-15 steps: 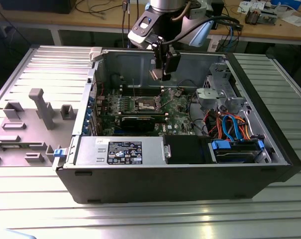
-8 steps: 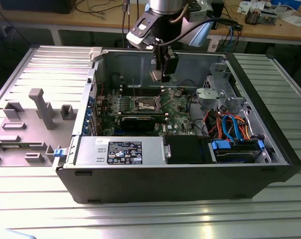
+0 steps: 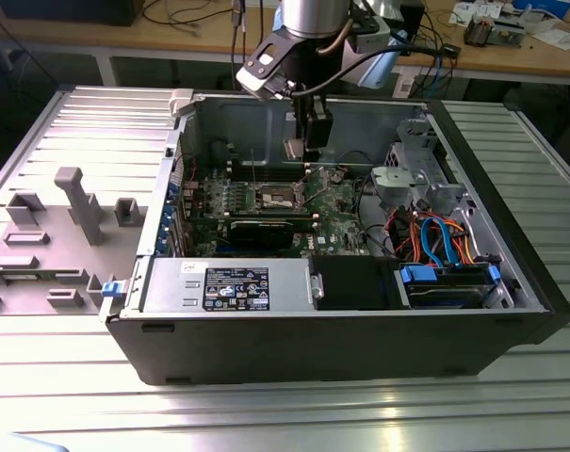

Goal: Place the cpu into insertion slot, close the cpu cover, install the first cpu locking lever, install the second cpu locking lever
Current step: 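Place the cpu into insertion slot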

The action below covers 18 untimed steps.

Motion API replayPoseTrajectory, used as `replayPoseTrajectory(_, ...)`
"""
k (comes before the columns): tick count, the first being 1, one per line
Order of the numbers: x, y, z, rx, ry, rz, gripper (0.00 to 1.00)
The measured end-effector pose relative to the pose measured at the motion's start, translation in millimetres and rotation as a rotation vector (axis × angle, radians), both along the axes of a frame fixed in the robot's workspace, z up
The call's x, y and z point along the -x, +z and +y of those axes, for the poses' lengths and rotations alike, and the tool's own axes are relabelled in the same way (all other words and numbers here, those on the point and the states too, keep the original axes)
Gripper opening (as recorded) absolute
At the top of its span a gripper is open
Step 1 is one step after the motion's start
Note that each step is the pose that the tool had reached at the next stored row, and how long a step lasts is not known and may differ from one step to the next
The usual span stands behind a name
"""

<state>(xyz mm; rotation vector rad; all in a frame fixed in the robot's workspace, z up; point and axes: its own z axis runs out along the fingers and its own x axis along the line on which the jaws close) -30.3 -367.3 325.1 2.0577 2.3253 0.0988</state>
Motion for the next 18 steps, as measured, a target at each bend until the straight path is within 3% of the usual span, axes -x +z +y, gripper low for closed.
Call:
replayPoseTrajectory(16, 0.0, -0.4, 0.0, -0.0002, -0.001, 0.0009, 0.54)
replayPoseTrajectory(18, -0.1, -1.1, 0.0, -0.0004, -0.024, 0.0008, 0.54)
